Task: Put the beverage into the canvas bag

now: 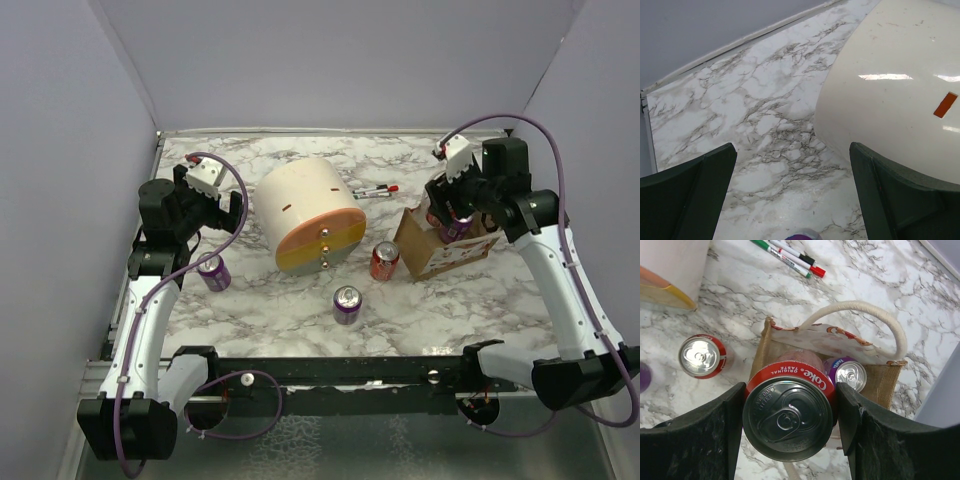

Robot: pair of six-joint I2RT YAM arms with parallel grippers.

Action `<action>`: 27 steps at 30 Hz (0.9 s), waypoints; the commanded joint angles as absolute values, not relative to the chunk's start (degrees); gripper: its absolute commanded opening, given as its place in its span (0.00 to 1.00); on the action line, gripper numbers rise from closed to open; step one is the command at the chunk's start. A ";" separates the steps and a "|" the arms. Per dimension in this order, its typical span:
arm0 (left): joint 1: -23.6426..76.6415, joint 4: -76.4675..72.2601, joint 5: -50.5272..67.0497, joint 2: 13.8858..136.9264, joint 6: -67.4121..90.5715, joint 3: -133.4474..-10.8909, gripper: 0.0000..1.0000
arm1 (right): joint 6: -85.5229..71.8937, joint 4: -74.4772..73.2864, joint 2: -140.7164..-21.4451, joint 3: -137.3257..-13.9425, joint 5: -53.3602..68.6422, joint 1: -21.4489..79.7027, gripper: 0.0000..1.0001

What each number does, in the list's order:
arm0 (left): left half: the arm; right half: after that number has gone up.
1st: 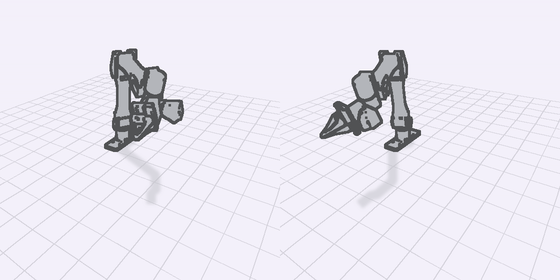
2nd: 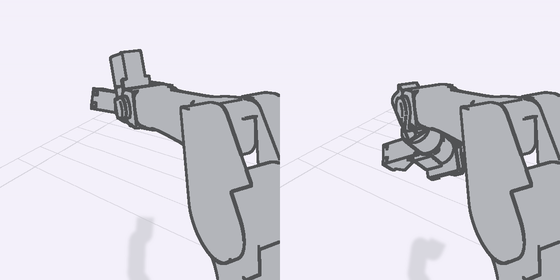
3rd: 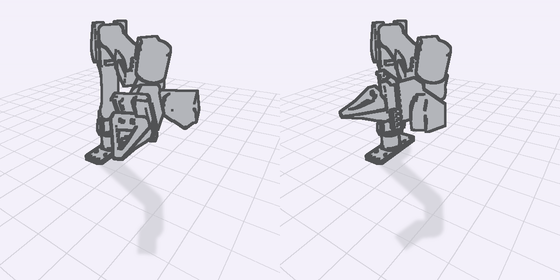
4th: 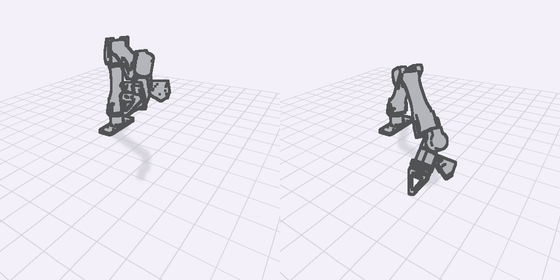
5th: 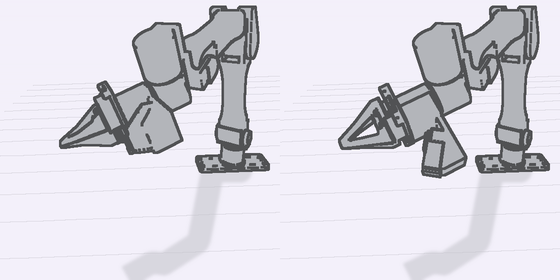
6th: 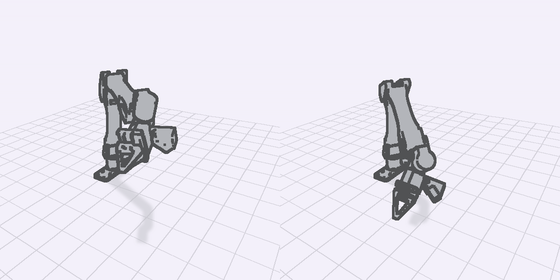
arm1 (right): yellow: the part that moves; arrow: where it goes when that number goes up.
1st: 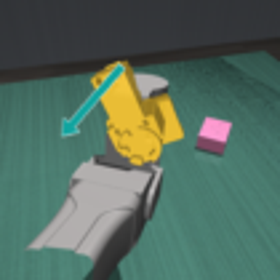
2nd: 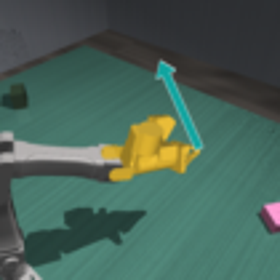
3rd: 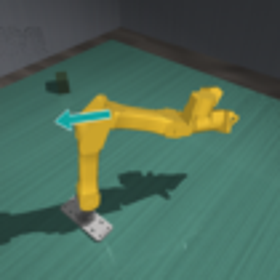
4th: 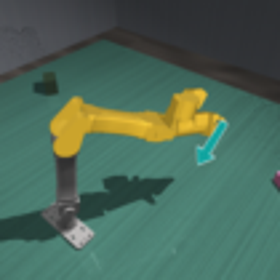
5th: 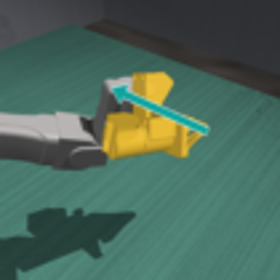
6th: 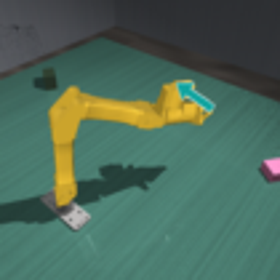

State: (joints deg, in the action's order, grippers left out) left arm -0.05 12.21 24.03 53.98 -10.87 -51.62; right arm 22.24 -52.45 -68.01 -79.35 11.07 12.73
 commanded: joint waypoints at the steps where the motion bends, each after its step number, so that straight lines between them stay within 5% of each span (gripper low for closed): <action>1: -0.42 11.23 25.80 52.64 -10.35 -51.18 0.99 | 21.76 -44.89 -68.92 -78.73 7.34 12.10 0.01; 27: -0.44 10.77 27.15 53.01 -10.12 -50.63 0.99 | 22.15 -34.28 -72.49 -66.12 19.51 4.80 0.01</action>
